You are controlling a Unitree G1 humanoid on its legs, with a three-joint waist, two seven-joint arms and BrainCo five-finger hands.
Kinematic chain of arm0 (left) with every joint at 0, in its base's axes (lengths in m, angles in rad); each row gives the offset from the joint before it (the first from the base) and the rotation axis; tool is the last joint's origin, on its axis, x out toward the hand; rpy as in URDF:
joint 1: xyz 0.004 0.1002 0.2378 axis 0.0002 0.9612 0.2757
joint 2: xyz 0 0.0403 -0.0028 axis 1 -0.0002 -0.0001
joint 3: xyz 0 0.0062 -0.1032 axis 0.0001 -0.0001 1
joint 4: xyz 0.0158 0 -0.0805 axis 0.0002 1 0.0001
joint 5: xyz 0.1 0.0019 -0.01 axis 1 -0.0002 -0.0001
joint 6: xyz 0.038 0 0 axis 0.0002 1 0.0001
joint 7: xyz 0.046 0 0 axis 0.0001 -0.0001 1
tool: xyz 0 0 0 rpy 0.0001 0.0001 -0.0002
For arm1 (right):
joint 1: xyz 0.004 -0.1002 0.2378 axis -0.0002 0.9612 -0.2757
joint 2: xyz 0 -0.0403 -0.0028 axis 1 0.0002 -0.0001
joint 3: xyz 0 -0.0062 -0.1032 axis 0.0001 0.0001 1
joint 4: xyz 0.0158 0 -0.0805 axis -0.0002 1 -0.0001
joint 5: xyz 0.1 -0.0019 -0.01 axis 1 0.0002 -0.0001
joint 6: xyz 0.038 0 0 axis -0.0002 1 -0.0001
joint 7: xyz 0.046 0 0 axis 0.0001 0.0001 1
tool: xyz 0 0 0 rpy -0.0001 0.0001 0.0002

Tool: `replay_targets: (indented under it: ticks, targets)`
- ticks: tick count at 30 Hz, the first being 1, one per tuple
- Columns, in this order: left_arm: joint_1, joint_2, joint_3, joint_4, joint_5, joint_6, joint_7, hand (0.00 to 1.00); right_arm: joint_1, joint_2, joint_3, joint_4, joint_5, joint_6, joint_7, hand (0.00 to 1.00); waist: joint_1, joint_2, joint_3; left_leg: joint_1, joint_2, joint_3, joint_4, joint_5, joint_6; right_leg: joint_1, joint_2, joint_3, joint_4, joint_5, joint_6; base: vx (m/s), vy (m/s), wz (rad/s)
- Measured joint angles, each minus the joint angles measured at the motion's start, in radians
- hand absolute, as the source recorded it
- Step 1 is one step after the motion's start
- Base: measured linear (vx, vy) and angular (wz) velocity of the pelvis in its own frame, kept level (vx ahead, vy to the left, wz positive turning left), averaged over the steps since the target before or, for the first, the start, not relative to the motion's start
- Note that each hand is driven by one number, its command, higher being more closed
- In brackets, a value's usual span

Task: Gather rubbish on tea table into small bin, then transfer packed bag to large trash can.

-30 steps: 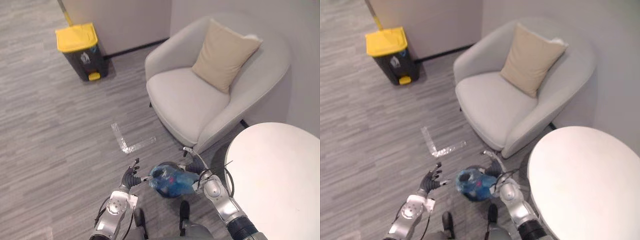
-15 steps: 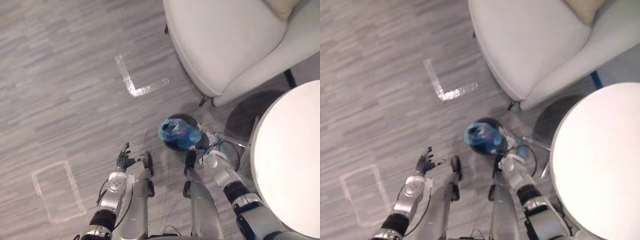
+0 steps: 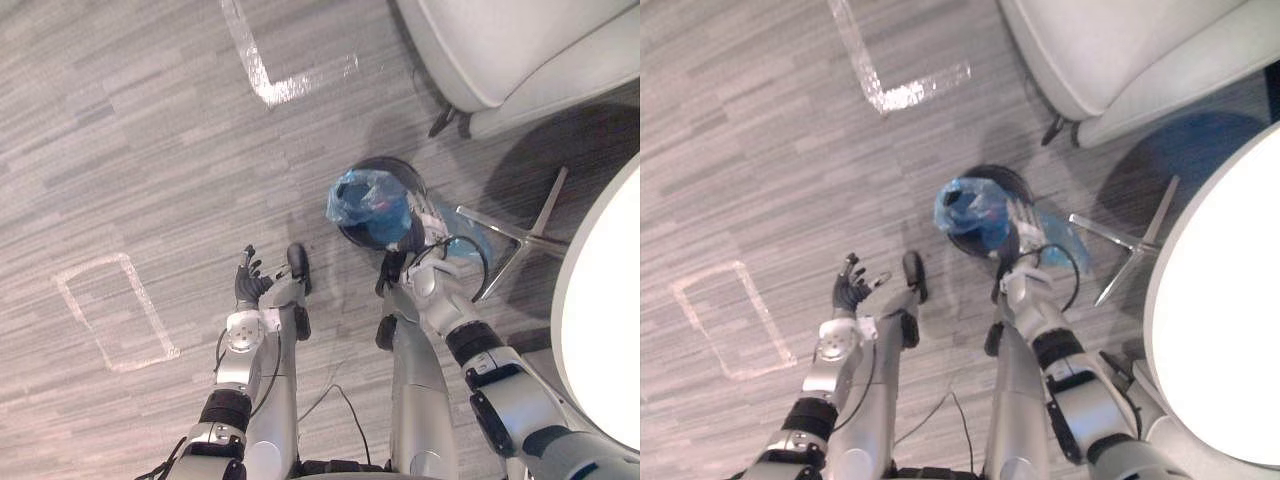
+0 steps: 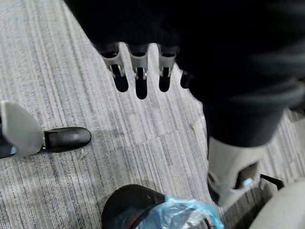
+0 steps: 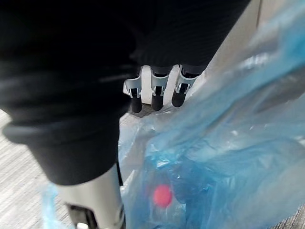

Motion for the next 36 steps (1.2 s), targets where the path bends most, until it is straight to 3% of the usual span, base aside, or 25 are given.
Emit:
replay_targets:
  ticks: [12, 17, 18, 25, 29, 36]
  targets:
    - [0.002, -0.033, -0.002, -0.134, -0.077, -0.037, 0.02, 0.0, -0.073, -0.033, -0.124, 0.015, 0.021, 0.065, -0.08, 0.0, 0.017, 0.001, 0.002, -0.141, -0.006, 0.002, -0.007, 0.018, -0.018, -0.188, -0.048, -0.034, 0.149, -0.089, -0.016, 0.04, -0.032, 0.16]
    - [0.026, -0.033, -0.006, -0.166, -0.095, -0.048, 0.02, 0.0, -0.094, -0.033, -0.137, 0.095, 0.04, 0.073, -0.08, 0.0, 0.024, 0.001, 0.001, -0.185, -0.018, 0.001, -0.025, 0.04, -0.014, -0.251, -0.066, -0.044, 0.185, -0.114, -0.019, 0.06, -0.03, 0.19]
    - [0.033, -0.033, -0.016, -0.175, -0.104, -0.048, 0.019, 0.0, -0.096, -0.031, -0.137, 0.129, 0.052, 0.073, -0.074, 1.0, 0.027, 0.001, 0.001, -0.194, -0.02, 0.0, -0.025, 0.043, -0.017, -0.264, -0.071, -0.046, 0.196, -0.123, -0.02, 0.04, -0.034, 0.18]
    - [0.05, -0.033, -0.061, -0.175, -0.104, -0.059, 0.013, 0.0, -0.11, -0.032, -0.084, 0.254, 0.072, 0.068, -0.019, 1.0, 0.029, 0.002, -0.002, -0.216, -0.031, -0.01, -0.024, 0.032, -0.031, -0.296, -0.098, -0.059, 0.258, -0.165, -0.023, 0.0, -0.033, 0.16]
    - [0.052, -0.034, -0.063, -0.157, -0.104, -0.059, -0.002, 0.0, -0.106, 0.006, -0.017, 0.286, 0.133, 0.034, 0.031, 1.0, 0.03, 0.001, -0.004, -0.223, -0.03, -0.002, -0.017, 0.042, -0.021, -0.31, -0.102, -0.057, 0.273, -0.168, -0.025, -0.02, -0.039, 0.03]
    - [0.028, -0.037, -0.06, -0.106, -0.104, -0.054, -0.002, 0.0, -0.103, 0.039, -0.028, 0.266, 0.183, 0.016, 0.029, 1.0, 0.03, 0.0, -0.007, -0.218, -0.028, -0.004, -0.002, 0.042, -0.021, -0.3, -0.103, -0.055, 0.288, -0.168, -0.025, -0.04, -0.03, 0.0]
